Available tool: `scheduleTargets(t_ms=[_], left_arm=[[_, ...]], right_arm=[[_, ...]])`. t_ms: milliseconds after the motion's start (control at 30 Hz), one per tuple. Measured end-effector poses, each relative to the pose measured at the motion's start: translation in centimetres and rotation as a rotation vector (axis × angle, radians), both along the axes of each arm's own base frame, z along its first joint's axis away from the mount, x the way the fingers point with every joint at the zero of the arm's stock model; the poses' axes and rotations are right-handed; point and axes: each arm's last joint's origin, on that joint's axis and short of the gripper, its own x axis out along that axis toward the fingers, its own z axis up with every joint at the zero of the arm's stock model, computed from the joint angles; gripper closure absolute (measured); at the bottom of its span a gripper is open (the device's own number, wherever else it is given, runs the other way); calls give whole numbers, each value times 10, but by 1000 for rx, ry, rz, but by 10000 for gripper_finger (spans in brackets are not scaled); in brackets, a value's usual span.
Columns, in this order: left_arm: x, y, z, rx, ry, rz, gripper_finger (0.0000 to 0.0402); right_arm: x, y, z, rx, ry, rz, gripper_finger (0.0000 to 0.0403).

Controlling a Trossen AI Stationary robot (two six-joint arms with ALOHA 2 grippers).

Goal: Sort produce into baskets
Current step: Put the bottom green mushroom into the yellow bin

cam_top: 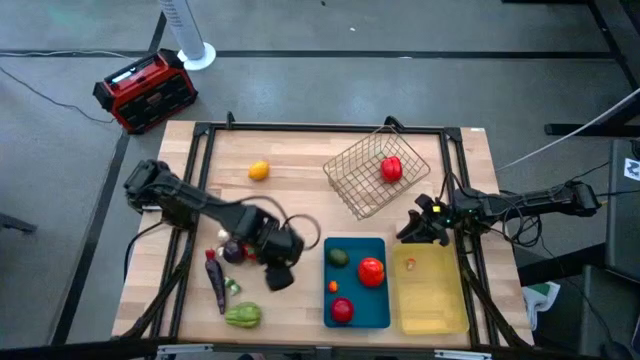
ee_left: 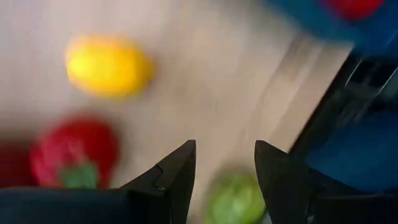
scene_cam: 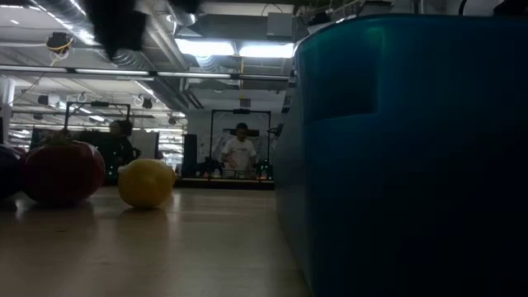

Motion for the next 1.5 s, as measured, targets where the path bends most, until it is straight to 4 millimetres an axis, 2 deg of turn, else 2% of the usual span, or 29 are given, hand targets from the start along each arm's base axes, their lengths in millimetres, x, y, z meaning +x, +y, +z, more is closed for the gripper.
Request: scheduleTargets(t_ms=[200, 433, 633, 933, 1500], left_arm=[[-23, -35, -16, -37, 140, 157, 243], [-51, -56, -44, 9, 280, 302, 243], [-68, -60, -67, 46, 345, 386, 243], [-76, -63, -94, 8, 327, 436, 243], [-80, -62, -97, -5, 382, 478, 243]], right_arm=[[1, -1, 0, -4, 1, -46, 167], [1, -2, 0, -4, 0, -57, 141], [1, -2, 0, -5, -1, -58, 145], [1, -2, 0, -5, 0, -58, 145], [1, -2, 0, -5, 0, -59, 145]])
